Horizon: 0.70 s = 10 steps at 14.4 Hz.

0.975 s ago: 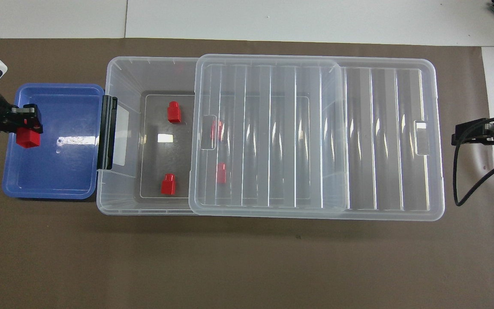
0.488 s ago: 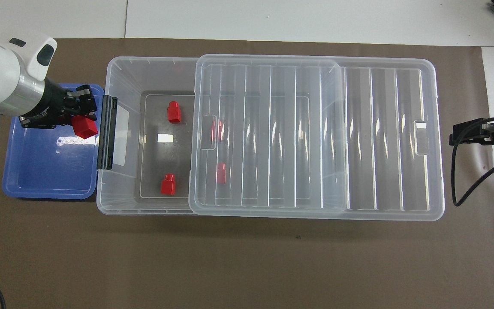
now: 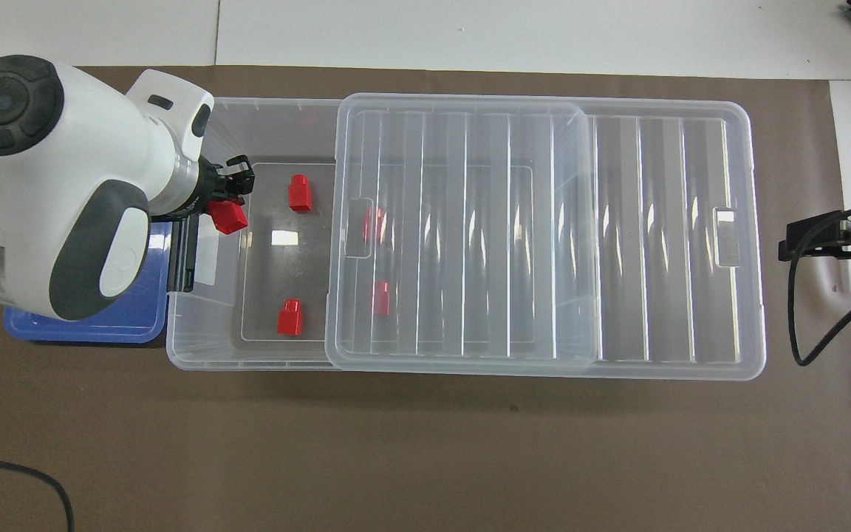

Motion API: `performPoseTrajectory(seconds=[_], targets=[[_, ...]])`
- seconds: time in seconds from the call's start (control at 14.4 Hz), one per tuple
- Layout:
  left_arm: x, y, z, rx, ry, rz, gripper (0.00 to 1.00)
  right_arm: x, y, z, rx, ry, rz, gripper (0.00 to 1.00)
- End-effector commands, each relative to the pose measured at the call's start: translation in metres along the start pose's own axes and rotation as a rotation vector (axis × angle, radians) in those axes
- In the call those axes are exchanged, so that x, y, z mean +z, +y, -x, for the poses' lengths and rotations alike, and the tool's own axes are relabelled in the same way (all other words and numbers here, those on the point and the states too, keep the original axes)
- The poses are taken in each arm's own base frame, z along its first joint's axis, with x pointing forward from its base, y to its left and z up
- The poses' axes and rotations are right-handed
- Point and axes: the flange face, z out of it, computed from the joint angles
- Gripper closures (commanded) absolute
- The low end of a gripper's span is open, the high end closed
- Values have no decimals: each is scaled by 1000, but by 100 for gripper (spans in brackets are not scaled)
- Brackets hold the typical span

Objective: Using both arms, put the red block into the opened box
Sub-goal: 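Lower the red block into the box and open the left gripper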

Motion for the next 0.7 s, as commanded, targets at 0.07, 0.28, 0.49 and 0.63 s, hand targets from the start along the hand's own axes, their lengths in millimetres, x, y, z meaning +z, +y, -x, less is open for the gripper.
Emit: performPoseTrajectory(seconds=[0.07, 0.28, 0.49, 0.63], targets=[[34, -2, 12, -1, 50, -1, 100, 0, 2, 1, 7, 5, -21, 0], [76, -2, 11, 19, 53, -12, 100, 0, 3, 1, 10, 5, -21, 0], [109, -3, 12, 31, 70, -3, 100, 0, 3, 1, 11, 6, -21, 0], [134, 4, 18, 10, 52, -17, 100, 1, 3, 1, 11, 6, -23, 0]])
